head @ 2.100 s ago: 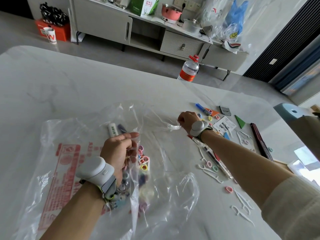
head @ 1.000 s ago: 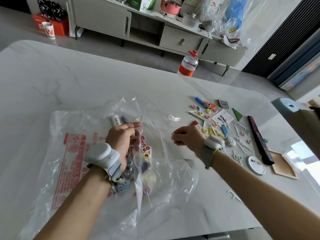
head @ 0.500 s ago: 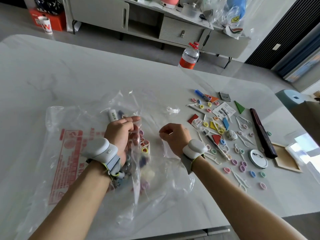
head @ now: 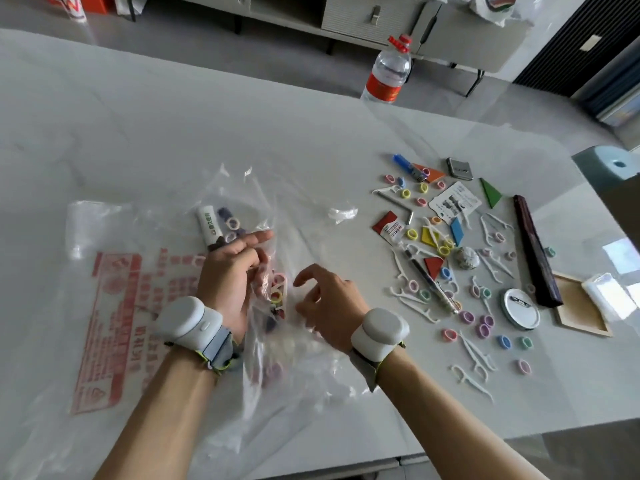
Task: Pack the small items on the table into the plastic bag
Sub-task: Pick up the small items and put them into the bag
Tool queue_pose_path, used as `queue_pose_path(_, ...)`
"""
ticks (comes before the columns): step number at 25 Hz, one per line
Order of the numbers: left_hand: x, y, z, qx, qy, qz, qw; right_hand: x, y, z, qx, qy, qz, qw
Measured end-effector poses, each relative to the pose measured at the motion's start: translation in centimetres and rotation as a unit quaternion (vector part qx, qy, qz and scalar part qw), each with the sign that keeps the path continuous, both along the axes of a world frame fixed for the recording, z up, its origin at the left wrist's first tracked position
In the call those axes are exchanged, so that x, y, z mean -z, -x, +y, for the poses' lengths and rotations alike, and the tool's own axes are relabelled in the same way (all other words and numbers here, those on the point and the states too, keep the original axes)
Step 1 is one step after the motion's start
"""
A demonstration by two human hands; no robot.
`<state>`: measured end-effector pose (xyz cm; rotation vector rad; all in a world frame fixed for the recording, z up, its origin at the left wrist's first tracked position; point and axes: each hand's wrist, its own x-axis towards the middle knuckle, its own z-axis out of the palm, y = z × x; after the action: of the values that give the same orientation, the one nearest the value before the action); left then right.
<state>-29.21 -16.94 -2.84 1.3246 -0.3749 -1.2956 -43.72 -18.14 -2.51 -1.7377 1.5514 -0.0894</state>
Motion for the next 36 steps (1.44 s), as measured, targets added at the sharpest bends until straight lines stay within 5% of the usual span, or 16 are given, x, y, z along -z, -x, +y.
queue_pose_path(6, -1.9, 4.9, 1.6, -0.056, 0.055, -0.057, 0.995, 1.3, 4.6, 1.5, 0.031, 0.124, -0.012, 0.992)
queue_pose_path(13, -2.9, 9.5, 1.8, -0.044, 0.008, -0.144, 0.989, -0.2, 11.0, 1.9, 0.074, 0.125, -0.056, 0.988)
queue_pose_path(17, -2.4, 9.6, 1.4, -0.039, 0.014, -0.138, 0.990, -2.1, 16.2, 0.2, 0.031, 0.128, 0.103, 0.986)
queue_pose_path(23, -1.8, 8.7, 1.2, -0.030, 0.008, -0.168, 0.985, -4.1, 22.0, 0.7, 0.052, 0.008, 0.367, 0.929)
queue_pose_path(36, -0.5, 9.2, 0.4, 0.002, 0.020, -0.183, 0.983, -2.4, 22.1, 1.0, 0.003, 0.031, 0.370, 0.929)
